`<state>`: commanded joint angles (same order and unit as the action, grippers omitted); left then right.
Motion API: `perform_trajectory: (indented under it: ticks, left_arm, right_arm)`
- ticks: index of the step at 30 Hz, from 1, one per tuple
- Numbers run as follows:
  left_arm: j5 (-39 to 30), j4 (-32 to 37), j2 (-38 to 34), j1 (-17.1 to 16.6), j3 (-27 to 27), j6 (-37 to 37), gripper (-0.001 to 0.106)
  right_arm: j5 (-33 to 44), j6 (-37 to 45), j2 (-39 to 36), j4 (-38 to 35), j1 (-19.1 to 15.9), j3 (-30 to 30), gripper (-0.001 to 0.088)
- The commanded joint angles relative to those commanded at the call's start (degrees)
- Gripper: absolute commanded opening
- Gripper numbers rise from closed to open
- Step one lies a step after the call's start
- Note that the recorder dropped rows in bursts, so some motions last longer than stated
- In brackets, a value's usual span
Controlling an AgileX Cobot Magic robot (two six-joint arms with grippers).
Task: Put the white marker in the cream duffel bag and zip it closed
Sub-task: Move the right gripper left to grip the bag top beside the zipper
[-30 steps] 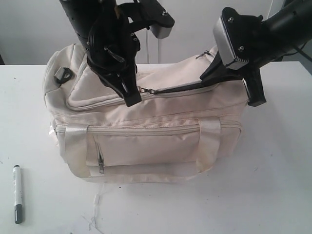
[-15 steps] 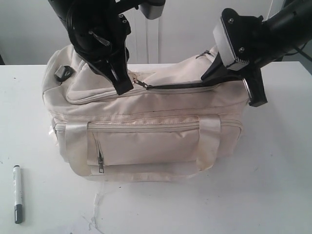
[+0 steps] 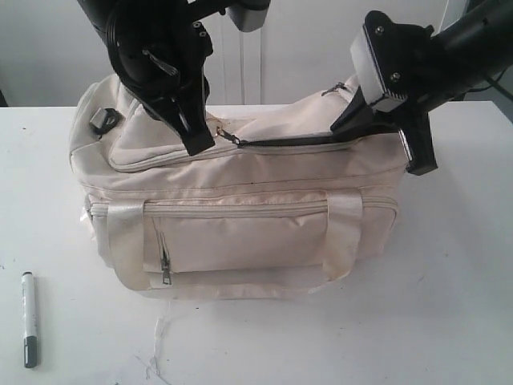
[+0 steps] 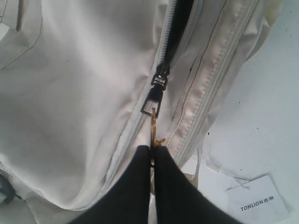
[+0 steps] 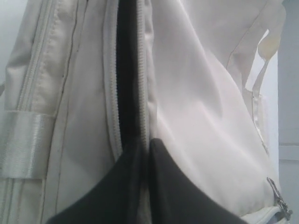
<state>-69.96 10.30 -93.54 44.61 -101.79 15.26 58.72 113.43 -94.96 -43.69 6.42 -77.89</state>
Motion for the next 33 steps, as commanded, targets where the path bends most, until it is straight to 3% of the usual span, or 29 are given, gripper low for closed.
perform_trajectory:
  ticks: [2,3,5,7,15,20,25,33]
  left_arm:
    - [0.0,0.0,0.0,0.0,0.0,0.0,0.000]
    - [0.0,0.0,0.0,0.0,0.0,-0.5,0.000]
    - [0.0,0.0,0.0,0.0,0.0,-0.5,0.000]
    - [0.0,0.0,0.0,0.0,0.0,-0.5,0.000]
    - [0.0,-0.4,0.0,0.0,0.0,-0.5,0.000]
    - [0.0,-0.9,0.0,0.0,0.0,-0.5,0.000]
    - [0.0,-0.9,0.0,0.0,0.0,-0.2,0.000]
    - [0.0,-0.9,0.0,0.0,0.0,-0.1,0.000]
  right_arm:
    - [-0.1,-0.4,0.0,-0.7,0.0,0.0,0.0296]
    - [-0.1,-1.3,0.0,-0.7,0.0,0.0,0.0449]
    - [-0.1,-2.3,0.2,-0.7,0.0,-0.1,0.0574]
    - [0.0,-4.1,1.0,-0.9,0.0,-0.2,0.0629]
    - [9.4,-8.1,3.8,-13.6,1.6,0.0,0.0633]
    - [9.2,-10.0,2.5,-13.0,5.9,1.8,0.0542]
    - [0.4,-9.0,0.8,-13.0,9.4,1.9,0.0541]
    - [-1.3,-6.7,-1.5,-9.4,10.1,1.9,0.0541]
